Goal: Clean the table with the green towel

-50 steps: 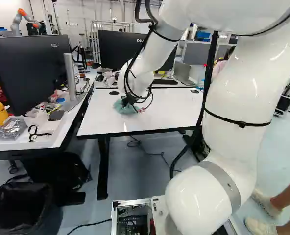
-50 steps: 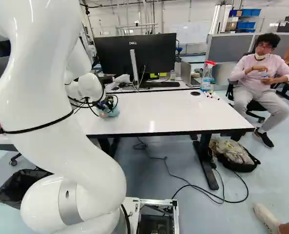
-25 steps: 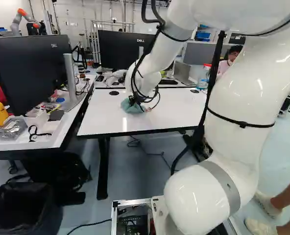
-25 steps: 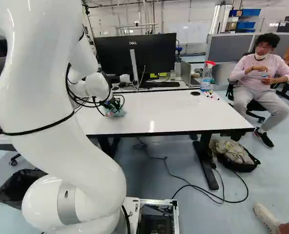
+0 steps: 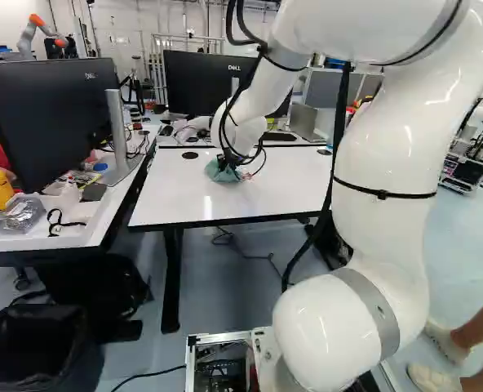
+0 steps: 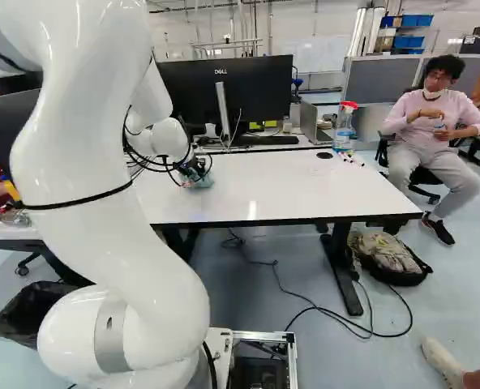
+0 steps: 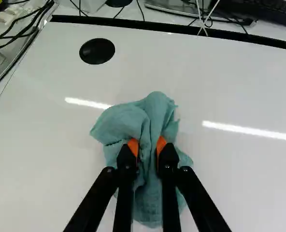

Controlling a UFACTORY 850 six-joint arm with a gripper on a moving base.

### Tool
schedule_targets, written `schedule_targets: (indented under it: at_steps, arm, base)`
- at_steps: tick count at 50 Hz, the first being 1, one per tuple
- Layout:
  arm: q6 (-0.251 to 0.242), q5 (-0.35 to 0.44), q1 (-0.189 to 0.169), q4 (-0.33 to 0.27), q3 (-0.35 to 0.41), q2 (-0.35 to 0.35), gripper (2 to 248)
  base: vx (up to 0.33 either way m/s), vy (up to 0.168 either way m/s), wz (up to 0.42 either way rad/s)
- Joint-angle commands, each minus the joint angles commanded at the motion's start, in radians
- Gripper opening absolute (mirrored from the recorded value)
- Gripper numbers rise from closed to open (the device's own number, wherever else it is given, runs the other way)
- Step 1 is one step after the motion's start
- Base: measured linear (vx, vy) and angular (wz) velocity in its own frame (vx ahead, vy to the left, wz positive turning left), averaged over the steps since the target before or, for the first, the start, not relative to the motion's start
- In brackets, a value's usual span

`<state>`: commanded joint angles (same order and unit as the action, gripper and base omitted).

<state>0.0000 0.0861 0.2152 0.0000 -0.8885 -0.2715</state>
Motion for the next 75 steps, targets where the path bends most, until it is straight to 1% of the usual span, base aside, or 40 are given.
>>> schedule_targets:
  at_steps: [8, 18, 36, 48, 58, 66, 75]
  arm:
    - [0.000, 0.000, 0.013, 0.000, -0.037, -0.031, 59]
    - [0.000, 0.000, 0.037, 0.000, -0.071, -0.058, 59]
    - [0.000, 0.000, 0.090, 0.000, -0.088, -0.072, 59]
    - [0.000, 0.000, 0.121, 0.000, -0.057, -0.047, 59]
    - [0.000, 0.000, 0.133, 0.000, -0.010, -0.008, 59]
    - [0.000, 0.000, 0.131, 0.000, 0.030, 0.026, 59]
    - [0.000, 0.000, 0.116, 0.000, 0.071, 0.060, 59]
  base:
    - [0.000, 0.000, 0.000]
    - [0.000, 0.000, 0.000]
    - [0.000, 0.000, 0.000]
    - [0.000, 0.000, 0.000]
    - [0.000, 0.000, 0.000]
    - [0.000, 0.000, 0.000]
    - [0.000, 0.000, 0.000]
